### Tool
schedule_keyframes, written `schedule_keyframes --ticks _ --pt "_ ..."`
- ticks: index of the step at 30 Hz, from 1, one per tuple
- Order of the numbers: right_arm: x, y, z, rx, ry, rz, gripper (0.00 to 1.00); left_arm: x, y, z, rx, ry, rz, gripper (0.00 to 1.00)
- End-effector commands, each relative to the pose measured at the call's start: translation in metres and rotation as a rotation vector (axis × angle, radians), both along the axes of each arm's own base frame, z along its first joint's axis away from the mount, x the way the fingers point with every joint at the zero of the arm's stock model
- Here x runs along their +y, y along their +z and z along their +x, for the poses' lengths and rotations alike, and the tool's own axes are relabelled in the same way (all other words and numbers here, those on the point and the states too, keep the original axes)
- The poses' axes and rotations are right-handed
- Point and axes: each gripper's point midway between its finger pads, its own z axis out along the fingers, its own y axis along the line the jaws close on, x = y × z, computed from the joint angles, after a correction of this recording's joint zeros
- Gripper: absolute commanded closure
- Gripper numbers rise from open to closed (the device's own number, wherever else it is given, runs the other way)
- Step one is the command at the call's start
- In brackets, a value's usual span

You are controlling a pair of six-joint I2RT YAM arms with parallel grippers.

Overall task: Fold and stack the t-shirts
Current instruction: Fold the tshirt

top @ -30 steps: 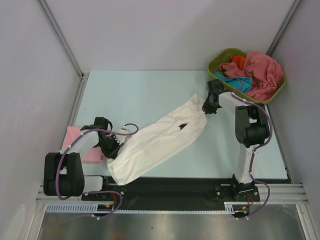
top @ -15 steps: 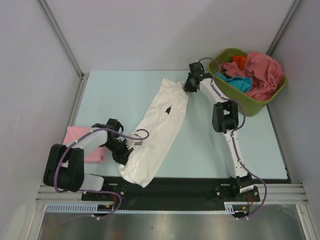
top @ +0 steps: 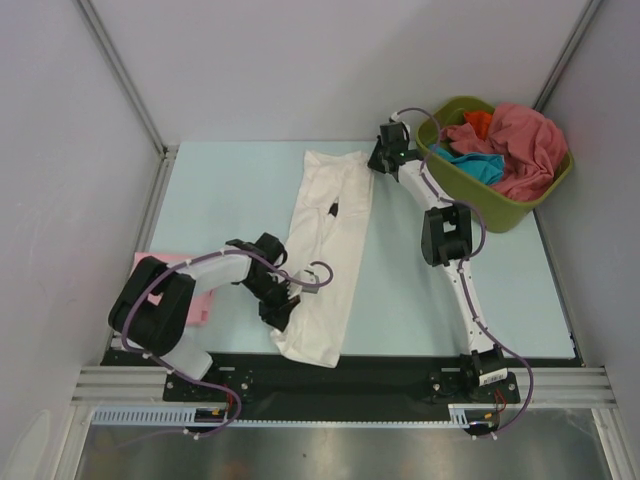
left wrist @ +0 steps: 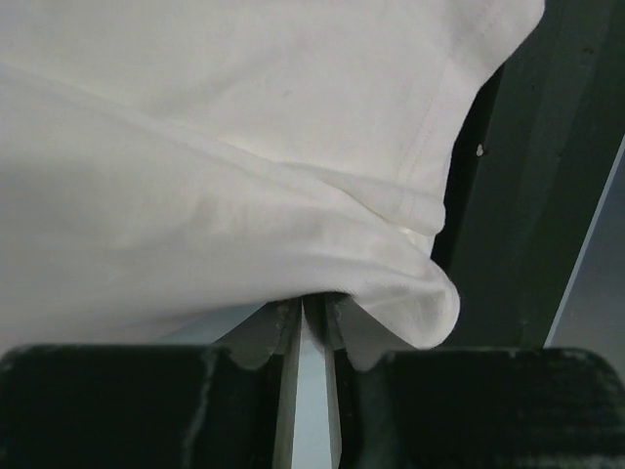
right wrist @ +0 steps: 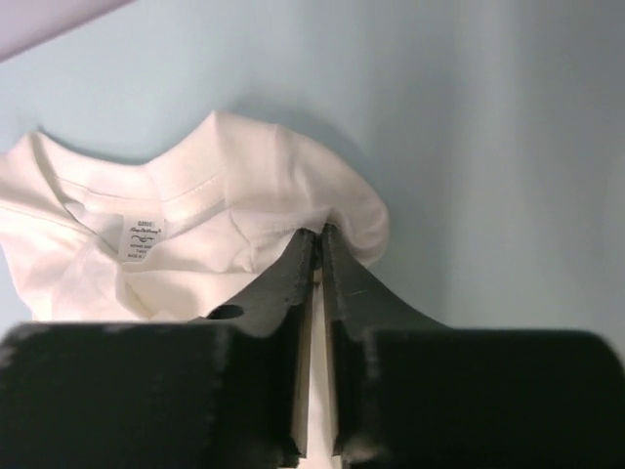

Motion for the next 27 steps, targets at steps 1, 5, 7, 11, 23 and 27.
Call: schedule_keyframes --ticks 1,5,7,11,23,27 --pt "-0.005 0.050 0.032 -0.192 -0.008 -0.002 0.86 -0.026 0.015 0.001 0.020 -0.015 -0.107 0.81" --pt "-0.001 0.068 0.031 -0.220 0.026 0.000 0.63 -0.014 0.012 0.002 0.000 -0.002 -0.044 0.64" --pt "0.002 0.090 0.029 -0.253 0.044 -0.006 0.58 -0.001 0.014 0.004 -0.018 0.019 -0.008 0.59" --pt "0.005 0.131 0.020 -0.297 0.063 -0.013 0.53 0.023 0.027 0.014 -0.075 0.091 0.033 0.55" --pt "-0.003 0.203 -0.110 -0.084 0.055 -0.010 0.44 0.067 0.052 0.038 -0.414 0.215 0.141 0.36" --pt "-0.004 0.138 -0.231 0.156 0.090 -0.031 0.44 0.067 0.086 0.046 -0.587 0.246 0.071 0.36"
